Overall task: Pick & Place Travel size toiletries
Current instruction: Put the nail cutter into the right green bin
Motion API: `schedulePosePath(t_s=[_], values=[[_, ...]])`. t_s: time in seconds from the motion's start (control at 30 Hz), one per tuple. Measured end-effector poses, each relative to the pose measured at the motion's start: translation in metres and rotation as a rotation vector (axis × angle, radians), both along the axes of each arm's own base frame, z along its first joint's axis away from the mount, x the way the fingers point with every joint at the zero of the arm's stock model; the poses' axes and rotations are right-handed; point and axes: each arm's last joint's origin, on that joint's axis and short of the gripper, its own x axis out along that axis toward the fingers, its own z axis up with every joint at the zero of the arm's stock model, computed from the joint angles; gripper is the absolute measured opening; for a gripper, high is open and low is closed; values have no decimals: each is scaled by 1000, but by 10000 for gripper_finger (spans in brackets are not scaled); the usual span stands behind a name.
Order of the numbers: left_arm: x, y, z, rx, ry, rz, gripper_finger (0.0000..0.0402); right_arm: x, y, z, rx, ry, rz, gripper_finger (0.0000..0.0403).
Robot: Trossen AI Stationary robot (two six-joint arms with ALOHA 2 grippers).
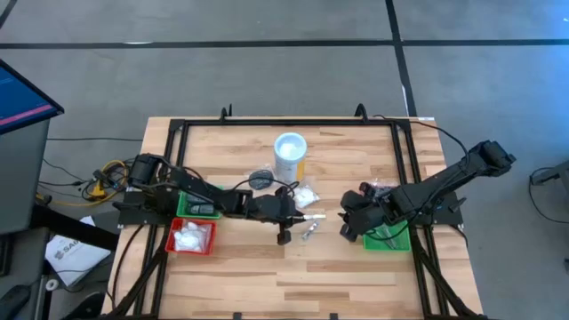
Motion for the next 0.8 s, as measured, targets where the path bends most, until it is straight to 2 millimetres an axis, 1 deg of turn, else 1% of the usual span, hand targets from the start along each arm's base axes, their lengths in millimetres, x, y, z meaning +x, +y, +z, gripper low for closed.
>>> schedulePosePath(t_s=[0.2, 0.33, 0.43, 0.63, 0.8], values=[[5, 7, 6, 17, -19, -16, 43, 9, 5, 6, -20, -84, 113, 123], [7, 12, 7, 0, -20, -33, 44, 13, 8, 9, -6, -105, 211, 123], [7, 12, 7, -11, -21, -49, 44, 15, 9, 10, -17, -116, 250, 123], [8, 10, 9, -39, -38, -102, 44, 17, 5, 10, -21, -119, 233, 123], [9, 9, 12, -41, -75, -105, 45, 18, 1, 10, -22, -118, 216, 123]])
